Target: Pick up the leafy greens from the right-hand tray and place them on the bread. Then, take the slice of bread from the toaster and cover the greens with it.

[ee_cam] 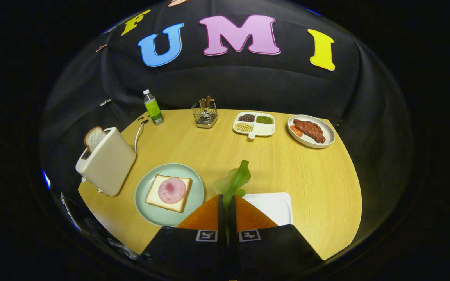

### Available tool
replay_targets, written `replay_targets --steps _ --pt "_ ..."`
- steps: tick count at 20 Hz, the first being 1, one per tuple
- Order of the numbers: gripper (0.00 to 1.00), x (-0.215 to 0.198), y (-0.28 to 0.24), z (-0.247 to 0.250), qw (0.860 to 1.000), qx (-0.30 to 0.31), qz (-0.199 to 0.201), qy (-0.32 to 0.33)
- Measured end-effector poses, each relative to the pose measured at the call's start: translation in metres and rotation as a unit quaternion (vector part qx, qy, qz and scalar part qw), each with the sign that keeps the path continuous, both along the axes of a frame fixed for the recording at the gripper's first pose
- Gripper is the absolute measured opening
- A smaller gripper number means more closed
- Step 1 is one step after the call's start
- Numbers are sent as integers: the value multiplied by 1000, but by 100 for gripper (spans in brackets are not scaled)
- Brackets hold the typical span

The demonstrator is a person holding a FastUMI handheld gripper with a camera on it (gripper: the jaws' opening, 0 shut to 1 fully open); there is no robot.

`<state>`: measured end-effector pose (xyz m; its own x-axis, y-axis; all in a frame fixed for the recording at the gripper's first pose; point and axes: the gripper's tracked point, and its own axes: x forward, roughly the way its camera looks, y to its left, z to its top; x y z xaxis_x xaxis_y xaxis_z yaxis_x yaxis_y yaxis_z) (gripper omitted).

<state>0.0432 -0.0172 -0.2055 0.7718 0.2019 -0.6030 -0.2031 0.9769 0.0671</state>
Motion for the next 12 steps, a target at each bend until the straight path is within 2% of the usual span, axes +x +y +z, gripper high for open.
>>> replay_targets --steps 6,12 --pt "5 2 51 11 999 -23 24 -27" --pt "5 8 91 1 998 -34 44 -33"
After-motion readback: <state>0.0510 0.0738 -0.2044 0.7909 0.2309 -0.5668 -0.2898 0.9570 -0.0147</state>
